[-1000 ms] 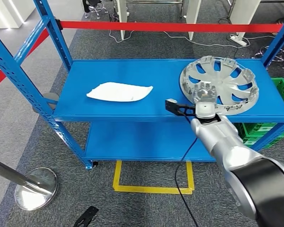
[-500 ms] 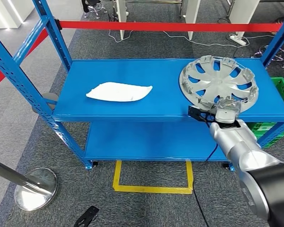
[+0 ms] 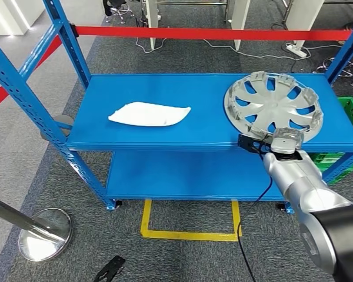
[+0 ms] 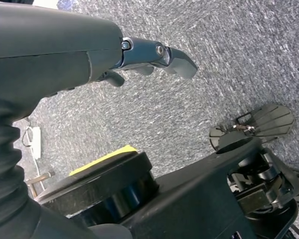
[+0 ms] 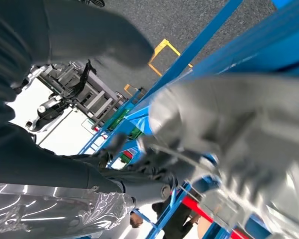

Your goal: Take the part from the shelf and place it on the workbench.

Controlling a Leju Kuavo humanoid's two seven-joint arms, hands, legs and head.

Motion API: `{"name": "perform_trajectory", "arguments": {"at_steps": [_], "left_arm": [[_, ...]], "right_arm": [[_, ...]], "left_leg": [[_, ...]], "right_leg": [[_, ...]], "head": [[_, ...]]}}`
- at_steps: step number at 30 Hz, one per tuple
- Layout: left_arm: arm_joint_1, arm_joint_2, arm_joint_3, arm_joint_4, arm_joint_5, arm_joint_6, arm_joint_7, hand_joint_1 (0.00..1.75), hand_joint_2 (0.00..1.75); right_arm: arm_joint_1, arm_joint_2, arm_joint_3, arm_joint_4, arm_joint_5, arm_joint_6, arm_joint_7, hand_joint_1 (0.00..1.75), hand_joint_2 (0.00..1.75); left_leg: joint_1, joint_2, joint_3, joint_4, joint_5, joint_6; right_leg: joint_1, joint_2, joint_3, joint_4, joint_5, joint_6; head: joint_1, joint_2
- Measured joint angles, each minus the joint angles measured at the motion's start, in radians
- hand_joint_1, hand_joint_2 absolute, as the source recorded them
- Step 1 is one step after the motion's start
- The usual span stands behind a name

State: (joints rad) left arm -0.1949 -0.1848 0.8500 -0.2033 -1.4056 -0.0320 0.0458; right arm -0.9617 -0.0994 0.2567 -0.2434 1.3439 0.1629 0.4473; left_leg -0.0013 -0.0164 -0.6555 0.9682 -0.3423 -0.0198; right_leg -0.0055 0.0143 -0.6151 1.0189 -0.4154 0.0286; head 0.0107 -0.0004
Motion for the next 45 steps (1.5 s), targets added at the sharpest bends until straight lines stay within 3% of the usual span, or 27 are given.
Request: {"name": "perform_trajectory", "arguments": {"at_steps": [14, 25, 30, 34, 45], "left_arm": [[0.000, 0.000, 0.000, 0.000, -0.001, 0.001, -0.003, 0.00, 1.75], [0.007, -0.003, 0.005, 0.000, 0.023, 0.019, -0.024, 0.00, 1.75], [0.026, -0.008, 0.027, 0.000, 0.063, 0.038, -0.058, 0.00, 1.75], [0.042, -0.010, 0.043, 0.000, 0.078, 0.045, -0.071, 0.00, 0.00], [0.060, -0.015, 0.074, 0.000, 0.098, 0.059, -0.083, 0.00, 0.00]], "right_arm": [[0.003, 0.001, -0.006, 0.000, 0.008, -0.033, -0.052, 1.75, 1.75], [0.008, 0.027, -0.011, -0.005, 0.039, -0.177, -0.236, 1.75, 1.75], [-0.015, 0.071, -0.012, -0.038, 0.043, -0.276, -0.351, 1.75, 1.75], [-0.052, 0.103, -0.011, -0.075, 0.030, -0.351, -0.422, 1.75, 1.75], [-0.090, 0.158, -0.006, -0.185, -0.019, -0.433, -0.516, 1.75, 1.75]], "left_leg": [[0.000, 0.000, 0.000, 0.000, 0.001, 0.002], [-0.001, -0.001, -0.002, 0.000, 0.001, 0.002], [-0.002, 0.001, -0.006, 0.000, 0.003, 0.002], [-0.002, 0.000, -0.009, 0.000, 0.005, 0.003], [-0.002, -0.001, -0.013, 0.000, 0.005, 0.003]], "right_leg": [[0.000, -0.001, 0.001, 0.000, 0.001, 0.001], [0.000, 0.001, -0.001, 0.000, 0.002, 0.002], [0.000, 0.004, -0.006, 0.000, 0.004, 0.001], [0.000, 0.000, -0.009, 0.000, 0.004, 0.001], [-0.001, -0.002, -0.011, 0.000, 0.005, 0.002]], "head": [[0.000, 0.000], [0.000, 0.000], [0.000, 0.000], [0.000, 0.000], [0.000, 0.000]]}}
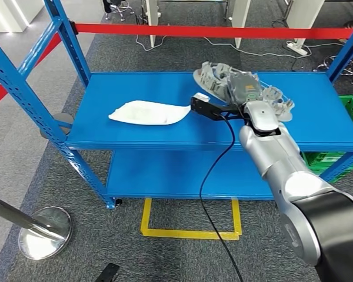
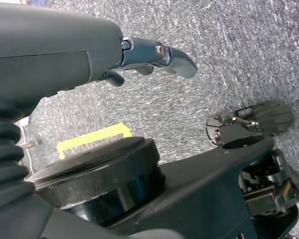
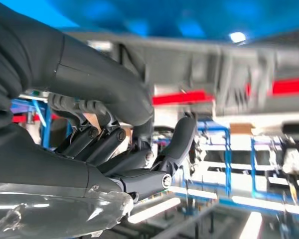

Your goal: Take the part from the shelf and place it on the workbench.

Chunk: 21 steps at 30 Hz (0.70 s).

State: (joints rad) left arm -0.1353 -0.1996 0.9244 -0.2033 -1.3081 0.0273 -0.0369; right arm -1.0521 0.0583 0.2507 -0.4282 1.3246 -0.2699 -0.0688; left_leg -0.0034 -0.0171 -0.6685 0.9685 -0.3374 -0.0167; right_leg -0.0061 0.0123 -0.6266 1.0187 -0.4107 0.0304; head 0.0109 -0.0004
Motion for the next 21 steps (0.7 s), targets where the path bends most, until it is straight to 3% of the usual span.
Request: {"name": "perform_trajectory", "arguments": {"at_steps": [5, 9, 21], "left_arm": [[0.006, 0.000, 0.011, 0.000, 0.007, 0.009, -0.008, 0.00, 0.00], [0.010, 0.000, 0.015, 0.000, 0.010, 0.012, -0.016, 0.00, 1.75], [0.014, 0.008, 0.031, 0.000, 0.009, 0.047, -0.047, 0.00, 1.75]], "right_arm": [[0.007, 0.015, 0.023, -0.084, -0.036, -0.004, -0.007, 1.72, 1.75], [0.014, 0.017, 0.049, -0.140, -0.074, -0.006, -0.012, 1.66, 1.75], [0.057, -0.001, 0.151, -0.259, -0.188, -0.017, 0.008, 1.66, 1.75]], "left_leg": [[0.000, 0.000, 0.000, 0.000, 0.000, 0.000], [0.000, 0.000, 0.000, 0.000, 0.000, 0.000], [0.000, 0.000, 0.000, 0.000, 0.000, 0.000]], "right_leg": [[0.000, 0.000, -0.001, 0.000, 0.000, 0.001], [0.000, 0.000, -0.001, 0.000, 0.000, 0.000], [0.000, 0.000, -0.001, 0.000, 0.001, 0.001]], "head": [[0.000, 0.000], [0.000, 0.000], [0.000, 0.000]]}}
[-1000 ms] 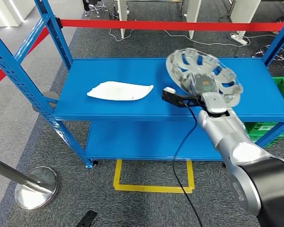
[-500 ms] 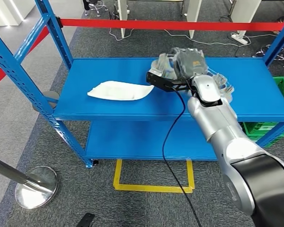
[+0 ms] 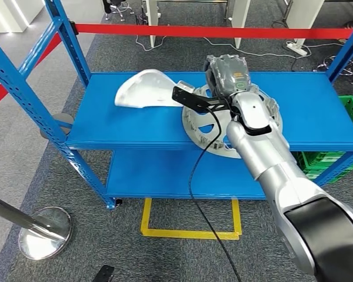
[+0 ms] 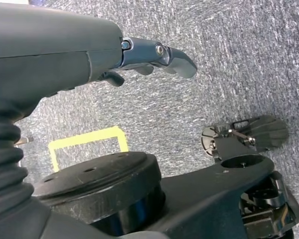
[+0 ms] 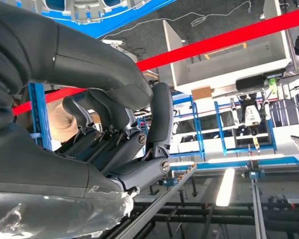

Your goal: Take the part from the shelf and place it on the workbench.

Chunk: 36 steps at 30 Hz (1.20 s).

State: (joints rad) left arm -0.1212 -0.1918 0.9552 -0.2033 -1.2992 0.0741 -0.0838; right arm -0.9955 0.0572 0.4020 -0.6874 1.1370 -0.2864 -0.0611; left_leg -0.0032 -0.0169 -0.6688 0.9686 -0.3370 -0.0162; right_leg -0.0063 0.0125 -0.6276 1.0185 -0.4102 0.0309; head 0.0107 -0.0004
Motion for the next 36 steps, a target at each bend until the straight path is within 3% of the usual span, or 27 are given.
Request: {"name": "perform_trajectory", "arguments": {"at_steps": [19, 34, 36], "left_arm": [[0.003, 0.002, 0.002, 0.000, -0.014, 0.009, 0.018, 0.00, 1.75], [0.001, 0.002, 0.002, 0.000, -0.022, 0.000, 0.021, 0.00, 1.75], [0.000, 0.002, 0.002, 0.000, -0.023, -0.001, 0.019, 0.00, 1.75]], "right_arm": [[0.034, -0.021, 0.060, -0.067, -0.047, -0.017, 0.011, 1.66, 1.75], [0.018, -0.014, 0.129, -0.021, -0.068, 0.082, -0.005, 1.66, 1.75], [0.013, -0.008, 0.136, -0.002, -0.070, 0.088, -0.007, 0.83, 1.75]], "left_leg": [[0.000, 0.000, 0.000, 0.000, 0.000, 0.000], [0.000, 0.000, 0.000, 0.000, 0.000, 0.000], [0.000, 0.000, 0.000, 0.000, 0.000, 0.000]], "right_leg": [[0.000, 0.000, 0.000, 0.000, 0.000, 0.000], [0.000, 0.000, 0.001, 0.000, 0.000, 0.000], [0.000, 0.000, 0.001, 0.000, 0.000, 0.000]], "head": [[0.000, 0.000], [0.000, 0.000], [0.000, 0.000]]}}
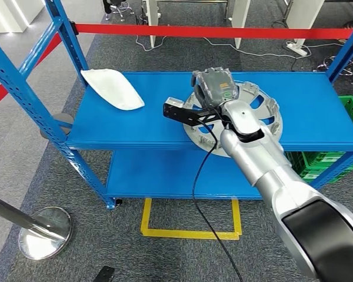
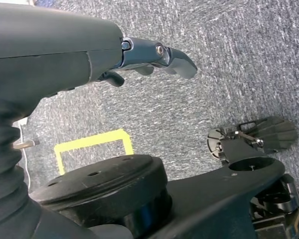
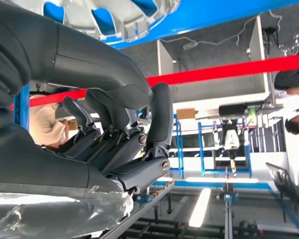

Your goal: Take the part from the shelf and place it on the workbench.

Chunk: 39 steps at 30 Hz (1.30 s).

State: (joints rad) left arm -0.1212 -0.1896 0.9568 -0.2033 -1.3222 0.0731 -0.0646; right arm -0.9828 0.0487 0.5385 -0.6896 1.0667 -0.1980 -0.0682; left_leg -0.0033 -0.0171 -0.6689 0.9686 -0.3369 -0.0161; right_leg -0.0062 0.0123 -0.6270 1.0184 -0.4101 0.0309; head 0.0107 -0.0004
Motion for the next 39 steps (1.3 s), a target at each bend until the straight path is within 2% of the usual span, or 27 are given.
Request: {"name": "perform_trajectory", "arguments": {"at_steps": [2, 4, 8, 17, 22, 25, 32, 39], "left_arm": [[-0.001, 0.000, 0.000, 0.000, 0.001, -0.001, -0.008, 0.00, 1.75], [-0.001, 0.000, 0.000, 0.000, 0.003, 0.003, -0.016, 0.00, 1.75], [-0.003, 0.002, 0.000, 0.000, 0.001, 0.033, -0.015, 0.00, 0.00], [-0.007, 0.004, -0.001, 0.000, -0.014, 0.015, 0.011, 0.00, 0.00], [-0.008, 0.004, -0.002, 0.000, -0.020, 0.002, 0.021, 0.00, 0.00], [-0.011, 0.004, -0.003, 0.000, -0.027, -0.003, 0.025, 0.00, 0.00], [-0.025, 0.003, -0.028, 0.000, -0.060, -0.024, 0.047, 0.00, 0.00], [-0.052, -0.010, -0.072, 0.000, -0.104, -0.044, 0.077, 0.00, 0.00]], "right_arm": [[-0.004, 0.006, 0.008, 0.021, -0.003, -0.002, -0.003, 0.00, 1.75], [-0.007, 0.009, 0.016, 0.041, -0.006, -0.006, -0.006, 0.00, 1.75], [-0.009, 0.011, 0.023, 0.066, -0.011, -0.011, -0.005, 0.00, 1.75], [-0.017, 0.028, 0.043, 0.113, -0.019, 0.040, 0.011, 0.00, 1.75], [-0.030, 0.038, 0.046, 0.172, -0.028, 0.089, 0.030, 0.00, 1.75], [-0.041, 0.044, 0.046, 0.213, -0.036, 0.149, 0.052, 0.00, 1.75], [-0.065, 0.050, 0.047, 0.319, -0.036, 0.303, 0.168, 0.00, 1.75], [-0.035, 0.015, 0.046, 0.391, -0.045, 0.337, 0.294, 0.00, 1.75]], "left_leg": [[0.000, 0.000, 0.000, 0.000, 0.000, 0.000], [0.000, 0.000, 0.000, 0.000, 0.000, 0.000], [0.000, 0.000, 0.000, 0.000, 0.000, 0.000], [0.000, 0.000, 0.000, 0.000, 0.000, 0.000], [0.000, 0.000, 0.000, 0.000, 0.000, 0.000], [0.000, 0.000, 0.000, 0.000, 0.000, 0.000], [0.000, 0.000, 0.000, 0.000, 0.001, 0.001], [0.000, 0.000, 0.000, 0.000, 0.001, 0.001]], "right_leg": [[0.000, 0.000, 0.000, 0.000, 0.000, 0.000], [0.000, 0.000, 0.000, 0.000, 0.000, 0.000], [0.000, 0.000, 0.000, 0.000, 0.000, 0.000], [0.000, 0.000, 0.000, 0.000, 0.000, 0.000], [0.000, 0.000, 0.000, 0.000, 0.000, 0.000], [0.000, 0.000, 0.000, 0.000, 0.000, 0.000], [0.000, 0.000, -0.001, 0.000, 0.000, 0.000], [-0.001, 0.001, 0.000, 0.000, 0.001, 0.001]], "head": [[0.000, 0.000], [0.000, 0.000], [0.000, 0.000], [0.000, 0.000], [0.000, 0.000], [0.000, 0.000], [0.000, 0.000], [0.000, 0.000]]}}
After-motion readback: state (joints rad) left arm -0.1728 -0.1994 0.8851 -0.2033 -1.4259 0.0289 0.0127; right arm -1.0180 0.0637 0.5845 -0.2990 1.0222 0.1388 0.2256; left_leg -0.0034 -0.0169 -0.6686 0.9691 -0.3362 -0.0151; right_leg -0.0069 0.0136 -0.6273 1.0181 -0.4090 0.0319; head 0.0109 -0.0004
